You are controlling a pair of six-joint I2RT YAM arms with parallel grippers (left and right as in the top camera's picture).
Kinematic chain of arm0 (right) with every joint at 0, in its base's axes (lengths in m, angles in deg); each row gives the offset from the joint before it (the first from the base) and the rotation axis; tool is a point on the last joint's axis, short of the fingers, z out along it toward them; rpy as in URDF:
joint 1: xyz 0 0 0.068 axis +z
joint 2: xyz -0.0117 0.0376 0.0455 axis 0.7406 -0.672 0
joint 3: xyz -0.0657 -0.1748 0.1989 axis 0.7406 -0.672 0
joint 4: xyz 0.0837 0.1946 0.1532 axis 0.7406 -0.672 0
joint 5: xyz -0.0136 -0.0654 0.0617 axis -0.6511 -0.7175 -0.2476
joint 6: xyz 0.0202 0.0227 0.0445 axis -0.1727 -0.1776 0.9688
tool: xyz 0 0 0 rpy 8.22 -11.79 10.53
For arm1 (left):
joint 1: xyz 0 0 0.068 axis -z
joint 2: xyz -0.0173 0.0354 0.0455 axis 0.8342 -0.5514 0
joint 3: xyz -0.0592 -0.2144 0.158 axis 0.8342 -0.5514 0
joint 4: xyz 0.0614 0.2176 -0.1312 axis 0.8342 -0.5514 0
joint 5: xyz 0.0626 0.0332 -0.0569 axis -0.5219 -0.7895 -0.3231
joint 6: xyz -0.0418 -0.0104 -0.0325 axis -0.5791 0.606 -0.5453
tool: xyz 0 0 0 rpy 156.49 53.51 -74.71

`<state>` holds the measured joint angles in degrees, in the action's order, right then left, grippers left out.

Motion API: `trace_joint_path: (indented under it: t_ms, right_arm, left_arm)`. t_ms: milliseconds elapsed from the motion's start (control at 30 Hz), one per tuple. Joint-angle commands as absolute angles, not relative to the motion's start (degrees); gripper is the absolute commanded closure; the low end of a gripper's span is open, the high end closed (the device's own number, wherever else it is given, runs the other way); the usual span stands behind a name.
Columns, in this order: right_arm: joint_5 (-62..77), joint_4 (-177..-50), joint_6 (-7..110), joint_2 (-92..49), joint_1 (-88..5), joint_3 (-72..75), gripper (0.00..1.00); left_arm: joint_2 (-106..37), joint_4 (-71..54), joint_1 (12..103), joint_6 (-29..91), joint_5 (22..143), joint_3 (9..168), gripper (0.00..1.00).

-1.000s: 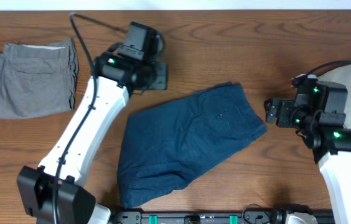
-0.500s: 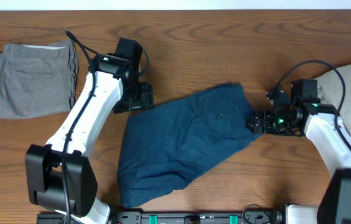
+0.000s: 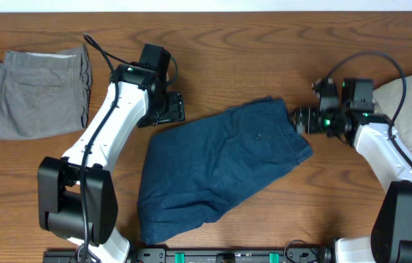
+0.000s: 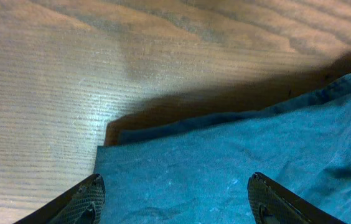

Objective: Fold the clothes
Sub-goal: 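Grasp the right corner of the shorts with the right gripper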

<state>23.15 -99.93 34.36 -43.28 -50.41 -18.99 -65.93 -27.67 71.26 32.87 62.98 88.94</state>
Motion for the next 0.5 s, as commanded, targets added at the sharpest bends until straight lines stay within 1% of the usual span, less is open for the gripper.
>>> trace_joint_path:
  t_ms: [0, 200, 300, 467]
  right_arm:
    - [24.13, -97.75, 34.12, -44.09, -47.53, -17.65, 0.17]
    - [22.71, -90.51, 34.86, -50.82, -43.40, -17.65, 0.26]
    - [19.50, -86.67, 38.23, -54.06, -42.54, -17.65, 0.27]
    - [19.70, -82.32, 41.16, -57.62, -42.48, -17.65, 0.31]
  left_arm:
    - [-66.65, -28.09, 71.08, 33.20, 62.26, 88.90, 0.25]
    - [-66.65, -28.09, 71.08, 33.18, 62.26, 88.90, 0.25]
    - [-66.65, -28.09, 71.12, 33.18, 62.26, 88.90, 0.25]
    - [-66.65, -28.09, 71.12, 33.18, 62.26, 88.90, 0.25]
